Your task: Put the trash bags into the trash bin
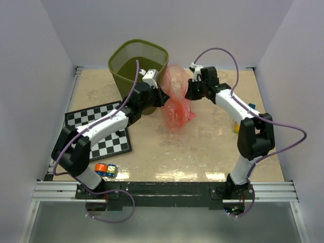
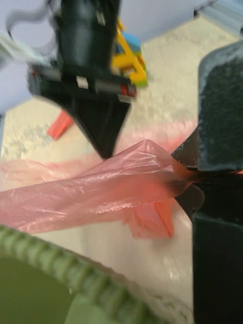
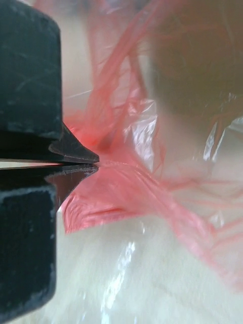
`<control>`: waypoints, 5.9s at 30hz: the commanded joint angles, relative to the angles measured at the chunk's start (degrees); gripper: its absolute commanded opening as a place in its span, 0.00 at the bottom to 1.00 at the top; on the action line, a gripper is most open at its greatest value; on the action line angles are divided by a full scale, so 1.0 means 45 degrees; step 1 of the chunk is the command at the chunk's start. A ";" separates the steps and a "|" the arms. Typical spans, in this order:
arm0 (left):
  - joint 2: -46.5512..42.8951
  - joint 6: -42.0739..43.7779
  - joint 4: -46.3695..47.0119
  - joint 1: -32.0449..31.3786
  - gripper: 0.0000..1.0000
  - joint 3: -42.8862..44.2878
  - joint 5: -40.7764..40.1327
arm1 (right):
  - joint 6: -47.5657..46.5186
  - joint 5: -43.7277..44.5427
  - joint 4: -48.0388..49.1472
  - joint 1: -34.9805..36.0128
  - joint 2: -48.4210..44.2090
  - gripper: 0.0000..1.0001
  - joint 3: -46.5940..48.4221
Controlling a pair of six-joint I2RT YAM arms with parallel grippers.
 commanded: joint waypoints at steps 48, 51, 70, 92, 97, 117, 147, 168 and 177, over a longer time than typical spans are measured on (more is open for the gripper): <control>0.6306 1.3316 0.6140 0.0698 0.00 1.3528 -0.2088 | -0.2303 -0.0738 0.4588 -0.3448 0.0721 0.00 1.0825; 0.7065 1.4234 0.9412 0.0620 0.01 1.5768 -0.0864 | -0.1463 -0.0939 0.9255 -0.3157 -0.1466 0.00 0.9010; -0.1142 2.1721 2.1686 -0.2700 0.10 -0.8927 0.4018 | -1.0468 -0.2692 0.2838 -0.1261 -1.5662 0.00 -0.8708; -0.7795 1.1820 -0.0318 -0.3091 0.48 -0.4910 0.1622 | -0.6228 -0.1075 0.1458 -0.1281 -1.3563 0.00 -0.6290; -0.8127 1.0413 -0.2004 -0.2994 0.52 -0.3932 0.1624 | -0.5779 -0.0879 0.1908 -0.1280 -1.3271 0.00 -0.5391; -0.5587 0.5372 -0.5893 -0.0474 0.78 0.0035 0.5080 | -0.4919 -0.0508 0.2474 -0.1280 -1.3427 0.00 -0.5624; -0.2797 0.2190 -0.0658 -0.1020 0.76 -0.3481 0.7991 | -0.2986 0.0819 0.3490 -0.1378 -1.2099 0.00 -0.4746; -0.1779 0.1464 0.0438 -0.0748 0.35 -0.3578 0.6526 | -0.2888 0.1112 0.3919 -0.1378 -1.1610 0.00 -0.4686; -0.2638 0.1738 -0.1615 0.0131 0.45 -0.3442 0.5393 | -0.3004 0.1171 0.4233 -0.1378 -1.1474 0.00 -0.4804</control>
